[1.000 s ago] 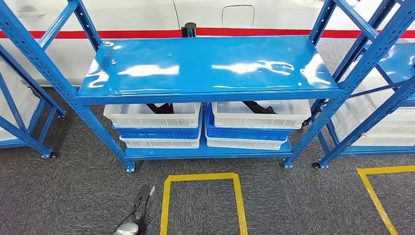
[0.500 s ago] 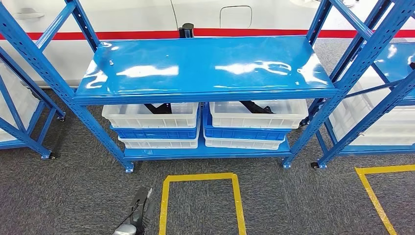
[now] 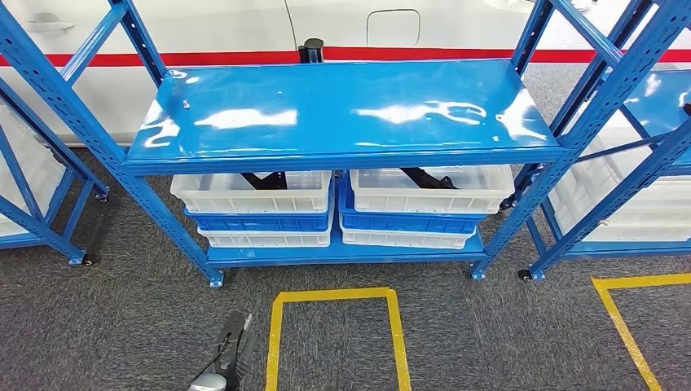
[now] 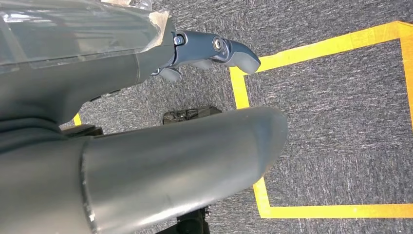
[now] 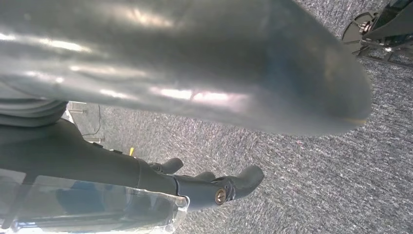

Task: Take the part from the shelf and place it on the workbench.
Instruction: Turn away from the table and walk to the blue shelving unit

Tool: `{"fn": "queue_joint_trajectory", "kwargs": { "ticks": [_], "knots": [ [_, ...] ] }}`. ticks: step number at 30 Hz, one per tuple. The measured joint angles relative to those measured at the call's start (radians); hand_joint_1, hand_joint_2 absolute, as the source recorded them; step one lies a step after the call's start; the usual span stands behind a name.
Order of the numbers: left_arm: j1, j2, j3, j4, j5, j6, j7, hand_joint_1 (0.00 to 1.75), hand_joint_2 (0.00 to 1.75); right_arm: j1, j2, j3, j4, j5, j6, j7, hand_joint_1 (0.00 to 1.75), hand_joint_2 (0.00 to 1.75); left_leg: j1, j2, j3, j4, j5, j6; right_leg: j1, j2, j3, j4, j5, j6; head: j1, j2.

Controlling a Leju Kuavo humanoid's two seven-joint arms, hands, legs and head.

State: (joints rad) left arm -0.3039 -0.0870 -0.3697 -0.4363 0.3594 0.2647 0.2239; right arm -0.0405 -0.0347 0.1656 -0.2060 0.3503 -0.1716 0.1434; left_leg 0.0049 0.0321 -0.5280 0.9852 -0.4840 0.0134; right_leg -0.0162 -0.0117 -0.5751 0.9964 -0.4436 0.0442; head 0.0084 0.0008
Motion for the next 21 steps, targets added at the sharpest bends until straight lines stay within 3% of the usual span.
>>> {"fn": "queue_joint_trajectory", "kwargs": {
  "ticks": [12,16,18,20,21],
  "knots": [
    [0.0,0.0,0.019,0.014,-0.003,-0.006,0.0,0.0,0.0,0.001,0.0,0.0,0.0,0.002,0.001,-0.007,0.0,0.0,0.0,0.0,0.0,0.0,0.0,0.0,-0.001,0.0,0.0,-0.001,0.0,0.0,0.0,0.0],
    [0.0,0.002,0.023,0.02,-0.009,-0.016,0.0,0.0,0.0,0.001,-0.001,0.0,0.0,-0.001,0.001,-0.011,0.0,0.0,0.005,0.001,0.018,-0.036,0.016,0.023,-0.007,-0.001,0.008,-0.018,0.007,0.016,-0.003,0.0],
    [-0.002,0.002,0.024,0.022,-0.011,-0.02,-0.001,0.0,0.0,0.002,-0.004,0.0,0.0,-0.002,0.001,-0.014,0.0,0.0,0.016,0.004,0.037,-0.07,0.034,0.029,-0.003,0.004,-0.023,0.046,-0.025,0.012,0.001,0.0],
    [-0.002,0.003,0.024,0.027,-0.013,-0.022,-0.001,0.0,0.0,0.004,-0.005,0.0,0.0,-0.002,0.001,-0.015,0.0,0.0,0.018,0.006,0.04,-0.076,0.037,0.028,-0.009,0.008,-0.088,0.177,-0.075,0.01,0.006,0.0],
    [-0.001,0.002,0.024,0.03,-0.013,-0.024,0.0,0.0,0.0,0.005,-0.006,0.0,0.0,-0.002,0.001,-0.015,0.0,0.0,0.02,0.006,0.04,-0.075,0.036,0.025,-0.014,0.008,-0.115,0.228,-0.089,0.014,0.007,0.0]
  ]
}}
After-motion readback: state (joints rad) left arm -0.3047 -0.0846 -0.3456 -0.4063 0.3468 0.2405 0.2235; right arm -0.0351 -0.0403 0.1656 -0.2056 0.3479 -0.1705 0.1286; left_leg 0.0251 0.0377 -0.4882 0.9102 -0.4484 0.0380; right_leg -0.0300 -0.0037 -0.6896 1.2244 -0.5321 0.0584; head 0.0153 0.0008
